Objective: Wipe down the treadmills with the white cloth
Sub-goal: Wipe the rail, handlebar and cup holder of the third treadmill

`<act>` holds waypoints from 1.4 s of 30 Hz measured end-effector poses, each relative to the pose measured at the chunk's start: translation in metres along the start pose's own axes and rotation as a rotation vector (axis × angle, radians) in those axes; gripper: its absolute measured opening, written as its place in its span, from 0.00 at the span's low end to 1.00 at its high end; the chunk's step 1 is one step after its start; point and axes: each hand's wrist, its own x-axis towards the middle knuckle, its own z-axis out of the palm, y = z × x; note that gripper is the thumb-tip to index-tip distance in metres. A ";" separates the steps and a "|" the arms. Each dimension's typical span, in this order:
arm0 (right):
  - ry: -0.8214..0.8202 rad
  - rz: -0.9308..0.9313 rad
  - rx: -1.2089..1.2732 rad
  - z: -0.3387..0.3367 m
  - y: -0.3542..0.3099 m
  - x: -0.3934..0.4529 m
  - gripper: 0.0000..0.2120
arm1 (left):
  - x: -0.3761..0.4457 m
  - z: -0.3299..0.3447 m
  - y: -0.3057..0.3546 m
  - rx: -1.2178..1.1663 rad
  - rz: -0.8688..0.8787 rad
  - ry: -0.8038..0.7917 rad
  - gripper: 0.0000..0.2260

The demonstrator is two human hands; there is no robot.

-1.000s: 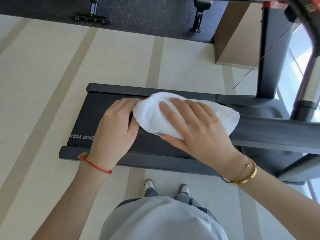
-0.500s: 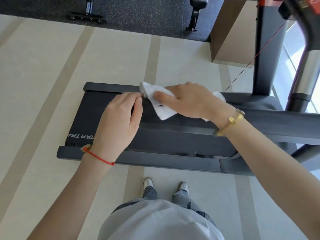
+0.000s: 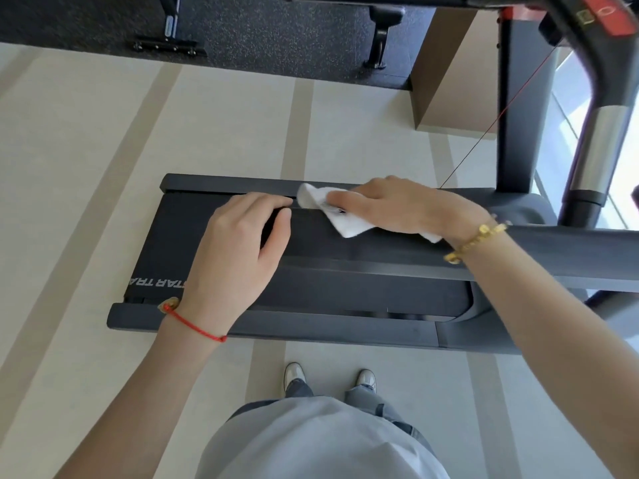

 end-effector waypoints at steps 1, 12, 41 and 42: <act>0.017 -0.015 -0.006 0.002 -0.004 0.002 0.28 | 0.001 0.002 0.003 0.009 0.024 -0.009 0.14; 0.767 -0.139 -0.355 0.039 0.046 -0.052 0.26 | 0.017 0.030 0.050 -0.014 0.164 -0.058 0.10; 1.116 -0.083 -0.524 0.017 0.347 -0.222 0.25 | 0.037 0.204 0.316 -0.095 0.295 -0.121 0.12; 1.119 -0.080 -0.519 0.016 0.355 -0.226 0.25 | 0.038 0.208 0.323 -0.094 0.290 -0.123 0.12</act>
